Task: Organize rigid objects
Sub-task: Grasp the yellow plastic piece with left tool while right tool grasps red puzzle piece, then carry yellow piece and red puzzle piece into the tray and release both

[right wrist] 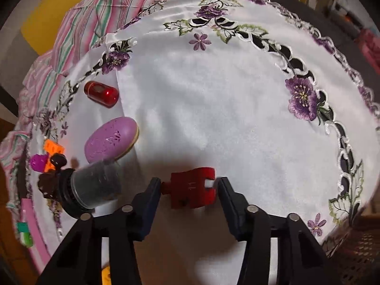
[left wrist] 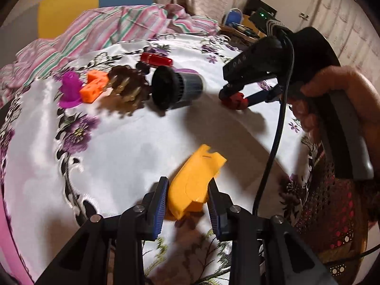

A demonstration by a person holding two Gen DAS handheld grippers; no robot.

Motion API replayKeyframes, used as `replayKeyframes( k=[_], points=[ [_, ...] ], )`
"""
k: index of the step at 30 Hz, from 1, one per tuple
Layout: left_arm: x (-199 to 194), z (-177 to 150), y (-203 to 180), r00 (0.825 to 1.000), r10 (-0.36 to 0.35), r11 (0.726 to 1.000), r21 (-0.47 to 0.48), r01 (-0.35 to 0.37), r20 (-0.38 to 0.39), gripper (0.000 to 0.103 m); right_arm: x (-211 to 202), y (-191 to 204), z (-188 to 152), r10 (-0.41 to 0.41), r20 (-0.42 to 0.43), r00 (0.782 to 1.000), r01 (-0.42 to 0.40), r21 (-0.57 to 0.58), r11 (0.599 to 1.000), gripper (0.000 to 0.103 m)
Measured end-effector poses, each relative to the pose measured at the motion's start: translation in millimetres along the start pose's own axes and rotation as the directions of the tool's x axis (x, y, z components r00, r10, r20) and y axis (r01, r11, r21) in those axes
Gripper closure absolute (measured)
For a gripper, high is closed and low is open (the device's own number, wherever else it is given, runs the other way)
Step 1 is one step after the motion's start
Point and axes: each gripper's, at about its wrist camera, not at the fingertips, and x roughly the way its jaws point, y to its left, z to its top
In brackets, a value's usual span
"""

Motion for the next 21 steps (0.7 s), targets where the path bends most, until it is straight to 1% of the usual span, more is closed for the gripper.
replayKeyframes(
  k=[2, 4, 7, 9, 10, 12, 14, 18, 21],
  points=[
    [0.2, 0.1, -4.1, 1.000, 0.011, 1.000, 0.018, -0.011, -0.001, 0.065, 0.7, 7.4, -4.9, -0.036, 0.003, 0.999, 0.036, -0.019, 0.999, 0.055],
    [2.0, 0.9, -13.3, 0.999, 0.040, 0.997, 0.067, -0.040, -0.001, 0.063, 1.2, 12.9, -9.1, -0.063, 0.015, 0.998, 0.063, -0.030, 0.998, 0.054],
    [8.1, 2.3, -24.0, 0.997, 0.074, 0.987, 0.146, -0.073, -0.003, 0.063, -0.4, 13.4, -13.3, -0.067, 0.046, 0.997, 0.067, -0.013, 0.998, 0.056],
    [8.5, 2.2, -25.3, 0.996, 0.093, 0.982, 0.162, -0.092, 0.001, 0.069, -3.8, 10.0, -15.5, -0.050, 0.071, 0.996, 0.049, 0.006, 0.999, 0.057],
    [7.6, 2.6, -22.6, 0.996, 0.089, 0.985, 0.147, -0.088, 0.001, 0.073, -6.2, 8.3, -15.1, -0.027, 0.083, 0.996, 0.026, 0.012, 1.000, 0.057],
    [4.1, 2.5, -11.6, 0.999, 0.050, 0.995, 0.081, -0.050, 0.002, 0.073, -16.6, 5.3, -15.6, 0.026, 0.129, 0.991, -0.029, 0.020, 0.999, 0.057],
    [-0.1, 0.0, -1.8, 0.999, 0.037, 0.999, 0.037, -0.038, 0.010, 0.073, -24.7, 7.3, -16.4, 0.039, 0.171, 0.985, -0.041, 0.006, 0.999, 0.057],
    [-11.4, -9.3, 11.8, 0.998, 0.062, 0.998, 0.002, -0.063, 0.026, 0.073, -40.5, 20.2, -19.7, 0.107, 0.261, 0.959, -0.097, -0.052, 0.994, 0.057],
    [-19.7, -19.0, 24.9, 0.997, 0.072, 0.996, -0.057, -0.070, 0.038, 0.073, -50.5, 29.1, -21.7, 0.187, 0.312, 0.932, -0.165, -0.094, 0.982, 0.057]
  ],
)
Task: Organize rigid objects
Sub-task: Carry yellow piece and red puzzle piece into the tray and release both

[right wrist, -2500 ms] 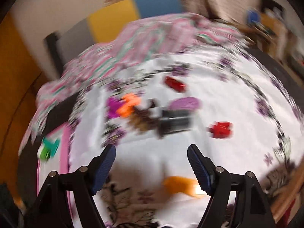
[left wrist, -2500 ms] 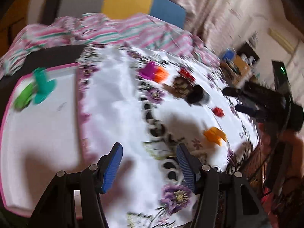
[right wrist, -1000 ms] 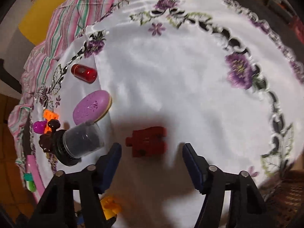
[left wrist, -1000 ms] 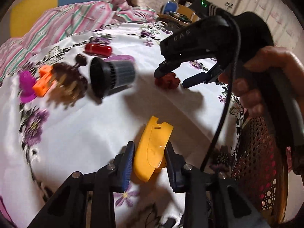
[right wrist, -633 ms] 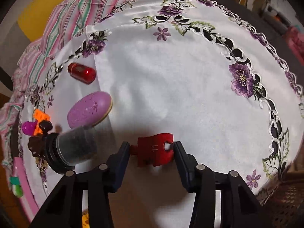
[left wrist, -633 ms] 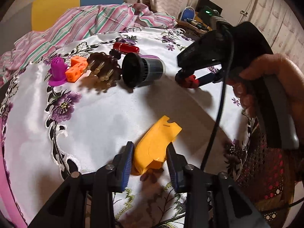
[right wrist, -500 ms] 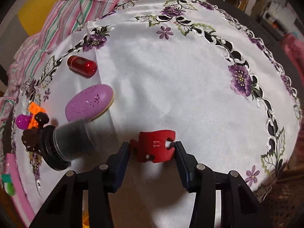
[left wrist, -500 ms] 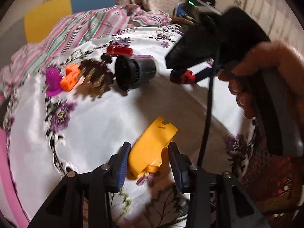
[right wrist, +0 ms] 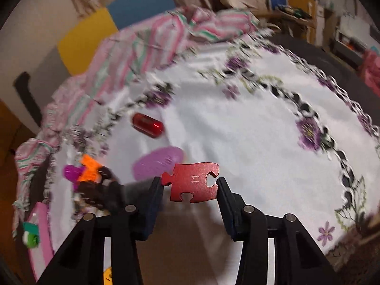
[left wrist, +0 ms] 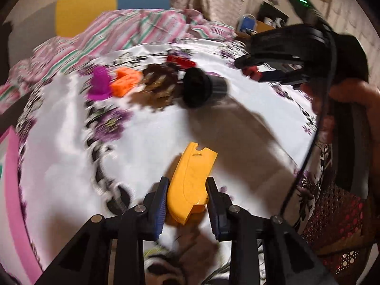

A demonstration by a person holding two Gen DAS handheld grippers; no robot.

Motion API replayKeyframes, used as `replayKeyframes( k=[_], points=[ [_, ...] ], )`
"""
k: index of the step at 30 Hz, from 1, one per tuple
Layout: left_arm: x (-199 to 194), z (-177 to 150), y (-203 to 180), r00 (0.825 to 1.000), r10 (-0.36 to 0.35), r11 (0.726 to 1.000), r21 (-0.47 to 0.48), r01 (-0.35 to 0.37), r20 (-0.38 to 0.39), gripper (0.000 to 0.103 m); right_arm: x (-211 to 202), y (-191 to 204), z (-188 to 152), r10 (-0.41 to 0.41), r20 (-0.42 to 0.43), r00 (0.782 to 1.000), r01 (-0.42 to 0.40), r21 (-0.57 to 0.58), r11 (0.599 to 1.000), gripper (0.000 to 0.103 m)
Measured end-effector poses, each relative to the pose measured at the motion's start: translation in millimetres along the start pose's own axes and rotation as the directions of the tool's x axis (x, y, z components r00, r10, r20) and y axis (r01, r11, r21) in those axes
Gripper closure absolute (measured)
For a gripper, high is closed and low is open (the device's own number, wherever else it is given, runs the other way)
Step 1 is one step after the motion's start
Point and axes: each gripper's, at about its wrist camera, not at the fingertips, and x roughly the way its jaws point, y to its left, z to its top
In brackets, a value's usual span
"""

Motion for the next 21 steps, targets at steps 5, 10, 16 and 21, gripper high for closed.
replayKeyframes(
  k=[5, 10, 16, 21],
  points=[
    [-4.7, -7.4, 5.4, 1.000, 0.004, 0.999, -0.034, -0.004, 0.014, 0.073, -18.0, 16.7, -1.6, 0.154, 0.087, 0.984, -0.150, -0.054, 0.987, 0.057],
    [-5.6, -6.3, 3.6, 1.000, 0.011, 0.999, -0.035, -0.011, 0.010, 0.073, -26.7, 33.1, -8.3, 0.216, 0.108, 0.970, -0.203, -0.124, 0.971, 0.057],
    [-24.2, -13.3, 16.8, 0.999, -0.030, 0.992, -0.125, 0.035, 0.042, 0.073, -24.5, 27.2, -7.5, 0.212, 0.109, 0.971, -0.200, -0.114, 0.973, 0.057],
    [-46.3, -18.6, 31.0, 0.996, -0.031, 0.984, -0.174, 0.045, 0.082, 0.073, -19.6, 33.0, -9.3, 0.186, 0.086, 0.979, -0.172, -0.148, 0.974, 0.057]
  ],
)
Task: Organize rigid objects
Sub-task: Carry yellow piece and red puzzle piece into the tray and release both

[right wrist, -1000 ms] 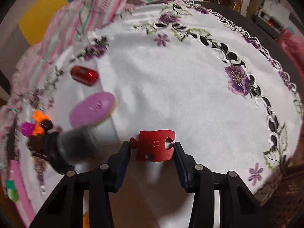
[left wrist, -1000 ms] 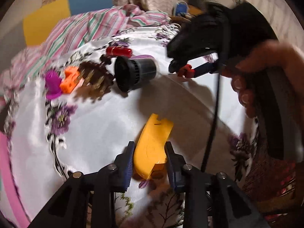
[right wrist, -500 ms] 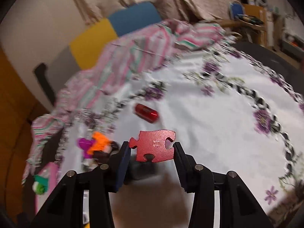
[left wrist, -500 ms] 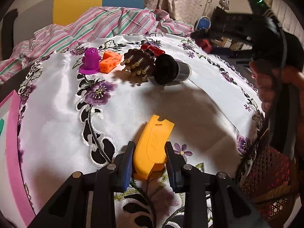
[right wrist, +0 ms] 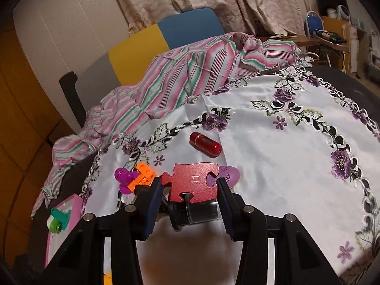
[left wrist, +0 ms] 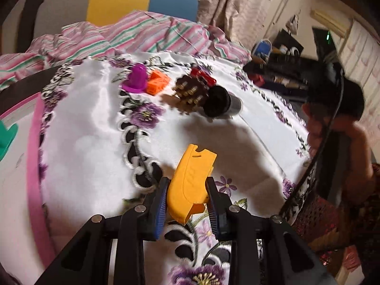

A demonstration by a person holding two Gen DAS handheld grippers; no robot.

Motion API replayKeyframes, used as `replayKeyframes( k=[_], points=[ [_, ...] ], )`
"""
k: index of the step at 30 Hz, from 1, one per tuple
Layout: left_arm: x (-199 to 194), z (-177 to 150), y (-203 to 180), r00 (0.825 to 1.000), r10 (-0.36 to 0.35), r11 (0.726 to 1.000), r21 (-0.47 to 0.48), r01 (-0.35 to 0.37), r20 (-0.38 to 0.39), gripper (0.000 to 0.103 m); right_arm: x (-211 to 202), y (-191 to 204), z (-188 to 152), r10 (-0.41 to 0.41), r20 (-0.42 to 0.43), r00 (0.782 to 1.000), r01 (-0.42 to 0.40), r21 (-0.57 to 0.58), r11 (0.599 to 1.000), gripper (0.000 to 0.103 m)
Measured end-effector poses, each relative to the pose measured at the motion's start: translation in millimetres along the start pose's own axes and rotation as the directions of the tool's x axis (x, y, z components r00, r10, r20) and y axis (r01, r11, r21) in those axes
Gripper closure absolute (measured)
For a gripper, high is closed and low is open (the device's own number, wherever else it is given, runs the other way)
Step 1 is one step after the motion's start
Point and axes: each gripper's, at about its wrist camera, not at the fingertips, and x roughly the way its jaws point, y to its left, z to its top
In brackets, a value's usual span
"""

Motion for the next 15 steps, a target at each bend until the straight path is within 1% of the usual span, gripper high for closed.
replayKeyframes(
  k=[4, 7, 10, 12, 15],
  points=[
    [-23.3, -2.6, 15.5, 0.999, 0.016, 0.999, -0.041, -0.014, 0.042, 0.073, 3.1, 8.3, -2.2, -0.014, -0.013, 1.000, 0.013, -0.049, 0.999, 0.057],
    [-41.7, -5.1, 34.5, 0.996, 0.047, 0.994, -0.099, -0.040, 0.073, 0.073, 3.6, 13.0, -4.1, -0.027, -0.014, 1.000, 0.026, -0.074, 0.997, 0.057],
    [-61.4, -8.1, 57.8, 0.990, 0.102, 0.982, -0.169, -0.085, 0.099, 0.073, 2.8, 16.9, -6.6, -0.041, -0.009, 0.999, 0.040, -0.065, 0.997, 0.057],
    [-71.7, -10.6, 72.3, 0.985, 0.131, 0.973, -0.207, -0.105, 0.114, 0.073, 2.9, 25.9, -9.9, -0.043, -0.009, 0.999, 0.042, -0.089, 0.995, 0.057],
    [-85.8, -14.7, 97.8, 0.975, 0.183, 0.953, -0.266, -0.144, 0.126, 0.073, 4.0, 47.1, -18.8, -0.006, -0.021, 1.000, 0.003, -0.132, 0.991, 0.057]
  ],
)
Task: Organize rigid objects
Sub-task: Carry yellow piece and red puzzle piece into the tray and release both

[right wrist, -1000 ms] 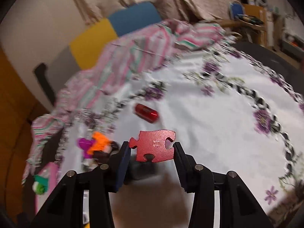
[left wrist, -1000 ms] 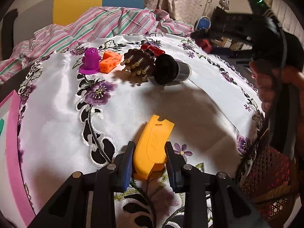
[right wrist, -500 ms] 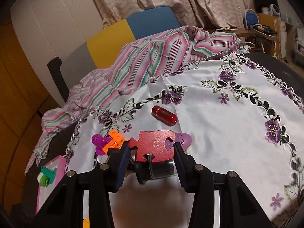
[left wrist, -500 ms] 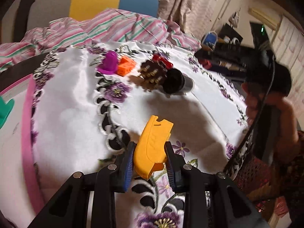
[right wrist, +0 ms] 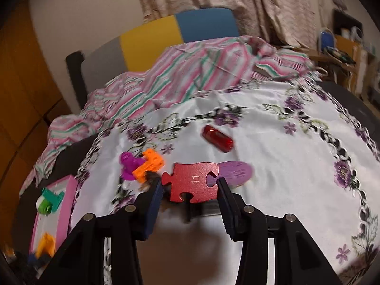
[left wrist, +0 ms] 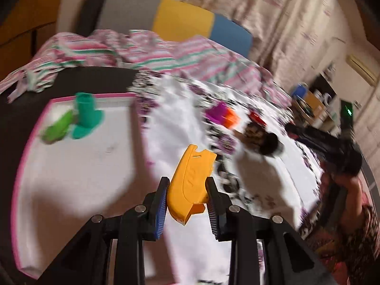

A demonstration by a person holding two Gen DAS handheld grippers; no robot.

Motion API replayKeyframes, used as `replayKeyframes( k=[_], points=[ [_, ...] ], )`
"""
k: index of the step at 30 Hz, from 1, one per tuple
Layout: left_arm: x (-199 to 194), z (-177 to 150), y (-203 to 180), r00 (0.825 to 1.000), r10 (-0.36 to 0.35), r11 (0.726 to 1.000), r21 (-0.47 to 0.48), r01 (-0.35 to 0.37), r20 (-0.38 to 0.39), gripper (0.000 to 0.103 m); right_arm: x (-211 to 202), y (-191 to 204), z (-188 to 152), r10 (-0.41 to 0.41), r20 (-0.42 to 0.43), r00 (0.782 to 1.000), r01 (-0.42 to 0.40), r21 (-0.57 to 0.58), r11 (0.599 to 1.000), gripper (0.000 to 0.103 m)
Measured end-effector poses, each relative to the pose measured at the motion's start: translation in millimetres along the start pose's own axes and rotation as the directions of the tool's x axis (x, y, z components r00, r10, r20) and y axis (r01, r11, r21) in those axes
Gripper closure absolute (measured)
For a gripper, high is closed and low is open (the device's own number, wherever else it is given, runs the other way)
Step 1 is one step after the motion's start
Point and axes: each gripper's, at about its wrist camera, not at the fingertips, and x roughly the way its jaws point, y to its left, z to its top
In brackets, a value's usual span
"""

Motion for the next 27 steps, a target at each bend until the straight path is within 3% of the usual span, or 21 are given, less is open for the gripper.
replayKeyframes(
  k=[7, 12, 18, 21, 22, 27],
  points=[
    [-3.6, 7.0, 62.1, 0.995, 0.101, 0.987, -0.129, -0.101, 0.000, 0.073, 6.7, 52.3, -17.2, 0.111, -0.046, 0.993, -0.114, -0.059, 0.992, 0.057],
    [7.0, 10.9, 99.3, 0.977, 0.207, 0.962, -0.174, -0.212, -0.046, 0.073, 17.6, 78.6, -32.0, 0.192, -0.114, 0.975, -0.196, -0.026, 0.980, 0.057],
    [20.6, 16.2, 136.7, 0.953, 0.282, 0.929, -0.219, -0.299, -0.106, 0.073, 20.3, 128.0, -44.3, 0.234, -0.145, 0.961, -0.254, -0.135, 0.958, 0.057],
    [22.9, 20.0, 148.5, 0.943, 0.313, 0.909, -0.249, -0.333, -0.117, 0.066, 21.8, 151.0, -46.6, 0.265, -0.159, 0.951, -0.290, -0.163, 0.943, 0.057],
    [21.5, 20.2, 150.8, 0.939, 0.323, 0.902, -0.261, -0.344, -0.118, 0.058, 23.6, 158.5, -46.7, 0.274, -0.164, 0.948, -0.301, -0.169, 0.939, 0.057],
    [-2.7, 8.2, 145.5, 0.952, 0.301, 0.904, -0.306, -0.301, -0.046, 0.057, 31.2, 193.5, -50.5, 0.301, -0.202, 0.932, -0.342, -0.215, 0.915, 0.057]
  ],
)
